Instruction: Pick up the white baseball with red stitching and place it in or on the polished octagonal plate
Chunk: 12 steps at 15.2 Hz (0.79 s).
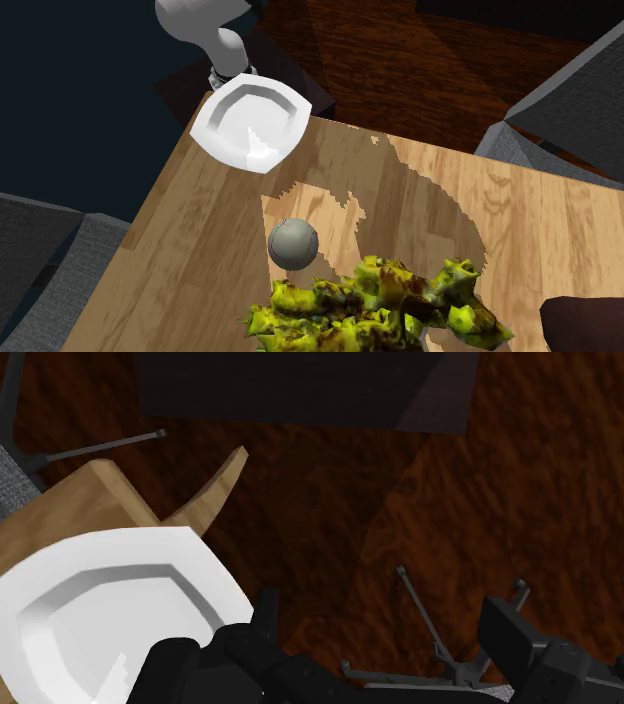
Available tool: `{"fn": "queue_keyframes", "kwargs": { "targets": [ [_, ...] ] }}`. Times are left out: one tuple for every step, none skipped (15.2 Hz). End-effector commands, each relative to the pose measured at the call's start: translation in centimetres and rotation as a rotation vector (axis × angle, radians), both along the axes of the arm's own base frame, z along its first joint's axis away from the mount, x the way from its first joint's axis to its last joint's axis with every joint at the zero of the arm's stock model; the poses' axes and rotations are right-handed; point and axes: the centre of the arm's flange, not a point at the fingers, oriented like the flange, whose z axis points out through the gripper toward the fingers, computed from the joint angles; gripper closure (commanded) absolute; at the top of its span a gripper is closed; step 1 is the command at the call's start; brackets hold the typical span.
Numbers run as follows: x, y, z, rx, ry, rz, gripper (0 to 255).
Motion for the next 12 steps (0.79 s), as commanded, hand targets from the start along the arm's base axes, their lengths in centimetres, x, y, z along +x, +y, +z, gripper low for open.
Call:
{"fn": "queue_keyframes", "kwargs": {
  "targets": [
    [0.0, 0.0, 0.0, 0.000, 0.000, 0.000, 0],
    [1.1, -0.7, -0.1, -0.002, 0.001, -0.003, 0],
    [2.3, -1.3, -0.2, -0.004, 0.001, -0.006, 0],
    [3.4, -2.0, -0.3, -0.005, 0.002, -0.009, 0],
    [4.5, -2.7, -0.4, -0.007, 0.003, -0.012, 0],
    [5.6, -3.3, -0.6, -0.009, 0.003, -0.014, 0],
    [6.7, -4.0, -0.7, -0.011, 0.004, -0.017, 0],
    [7.9, -4.7, -0.8, -0.013, 0.004, -0.020, 0],
    [9.0, -5.4, -0.9, -0.015, 0.005, -0.023, 0],
    [10.1, -6.1, -1.0, -0.016, 0.006, -0.026, 0],
    [11.2, -6.8, -1.1, -0.018, 0.006, -0.029, 0],
    [12.3, -7.4, -1.2, -0.020, 0.007, -0.032, 0]
  ]
}}
